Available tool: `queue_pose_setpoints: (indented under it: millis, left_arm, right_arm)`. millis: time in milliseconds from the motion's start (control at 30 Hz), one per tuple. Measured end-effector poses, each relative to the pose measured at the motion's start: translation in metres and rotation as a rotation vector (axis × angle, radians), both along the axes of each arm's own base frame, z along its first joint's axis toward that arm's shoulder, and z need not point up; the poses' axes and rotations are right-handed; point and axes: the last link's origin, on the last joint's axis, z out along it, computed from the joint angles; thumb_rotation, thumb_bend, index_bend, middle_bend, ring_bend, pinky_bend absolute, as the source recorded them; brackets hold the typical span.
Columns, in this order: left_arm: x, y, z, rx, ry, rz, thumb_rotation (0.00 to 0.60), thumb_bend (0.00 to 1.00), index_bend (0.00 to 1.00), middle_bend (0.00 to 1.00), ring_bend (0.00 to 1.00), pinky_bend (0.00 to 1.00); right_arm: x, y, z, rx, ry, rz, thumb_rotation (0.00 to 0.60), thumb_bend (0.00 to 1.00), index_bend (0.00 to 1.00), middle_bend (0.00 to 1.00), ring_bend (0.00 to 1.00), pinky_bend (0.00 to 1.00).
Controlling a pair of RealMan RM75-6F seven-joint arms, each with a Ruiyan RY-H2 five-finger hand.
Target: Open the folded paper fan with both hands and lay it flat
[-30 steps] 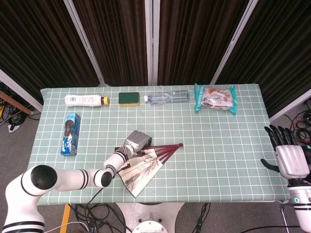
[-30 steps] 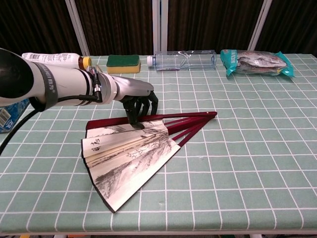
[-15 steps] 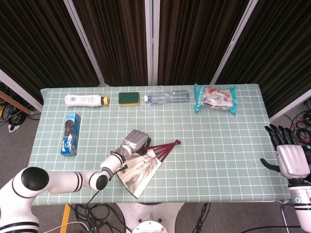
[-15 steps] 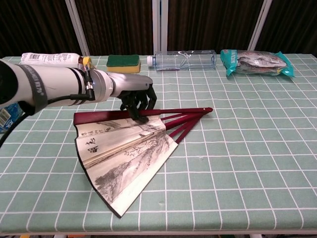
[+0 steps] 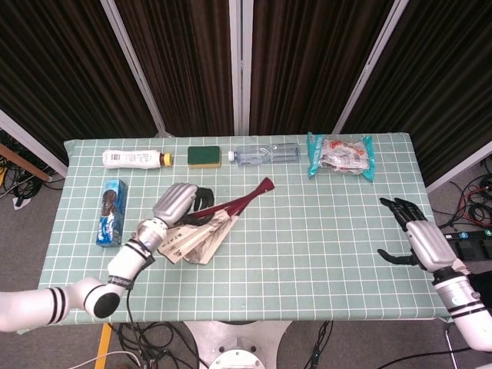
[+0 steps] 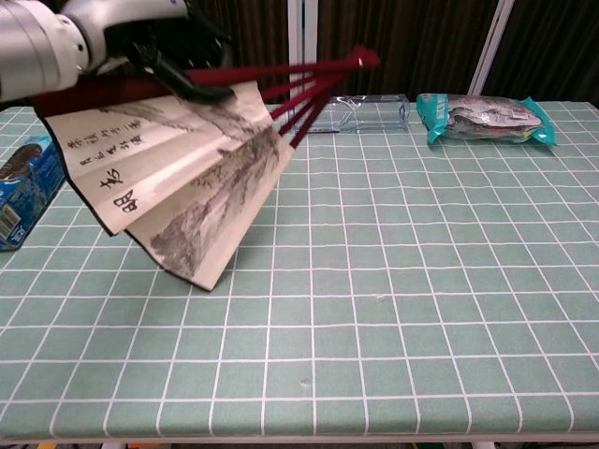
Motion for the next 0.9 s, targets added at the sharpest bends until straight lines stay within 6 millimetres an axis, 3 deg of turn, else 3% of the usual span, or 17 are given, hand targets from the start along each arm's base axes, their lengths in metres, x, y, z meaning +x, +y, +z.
queue_pose_setpoints:
  millis: [200,400,633,900]
  left_arm:
    - [-0.002,-0.008,0.041,0.062,-0.259,0.014,0.600,0.38,0.62,0.71,0.66,0.71]
    - [0.005,-0.020,0.066,0.109,-0.380,-0.054,0.600,0.38,0.62,0.71,0.66,0.71]
    - [0.014,-0.031,0.077,0.116,-0.417,-0.117,0.600,0.37,0.62,0.71,0.66,0.70]
    - [0.020,-0.037,0.081,0.132,-0.401,-0.162,0.600,0.38,0.62,0.71,0.66,0.69]
  right_arm:
    - [0.030,-0.026,-0.025,0.192,-0.229,-0.009,0.600,0.15,0.12,0.14,0.00,0.09]
    - [0.077,-0.064,-0.067,0.375,-0.355,0.021,0.600,0.15,0.12,0.14,0.00,0.09]
    - [0.121,-0.098,-0.095,0.442,-0.421,0.034,0.600,0.16,0.12,0.14,0.00,0.09]
    - [0.161,-0.116,-0.111,0.511,-0.464,0.038,0.600,0.21,0.14,0.14,0.00,0.09]
